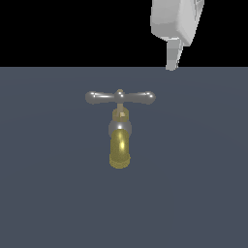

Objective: Turn on the faucet by rotating a designated handle.

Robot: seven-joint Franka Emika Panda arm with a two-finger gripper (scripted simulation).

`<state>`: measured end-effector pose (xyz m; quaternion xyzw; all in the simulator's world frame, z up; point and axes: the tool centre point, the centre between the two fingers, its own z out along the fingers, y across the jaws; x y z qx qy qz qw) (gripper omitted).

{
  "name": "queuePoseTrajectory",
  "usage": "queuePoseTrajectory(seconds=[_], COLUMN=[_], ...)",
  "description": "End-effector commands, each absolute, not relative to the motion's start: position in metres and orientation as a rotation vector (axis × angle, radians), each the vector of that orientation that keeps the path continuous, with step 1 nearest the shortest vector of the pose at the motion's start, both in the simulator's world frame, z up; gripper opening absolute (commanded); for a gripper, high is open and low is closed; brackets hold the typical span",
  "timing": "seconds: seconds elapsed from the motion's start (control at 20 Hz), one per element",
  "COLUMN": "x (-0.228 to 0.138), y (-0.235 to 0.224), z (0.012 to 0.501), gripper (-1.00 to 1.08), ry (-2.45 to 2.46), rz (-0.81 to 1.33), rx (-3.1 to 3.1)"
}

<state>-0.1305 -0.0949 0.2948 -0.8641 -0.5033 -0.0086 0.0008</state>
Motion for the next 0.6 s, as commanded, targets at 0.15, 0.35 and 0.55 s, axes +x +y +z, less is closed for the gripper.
queuePoseTrajectory(seconds=[0.15,0.35,0.55], x=[-0.113,-0.101,-0.089], y=[-0.096,-0.095,-0.092], z=[0.271,0.254,0.237], gripper=[-1.0,-1.0,-1.0], ry=[-1.745,-1.854,-1.957], rz=[-0.019,-0.014,-0.009], rx=[-2.614,-2.539,-2.462])
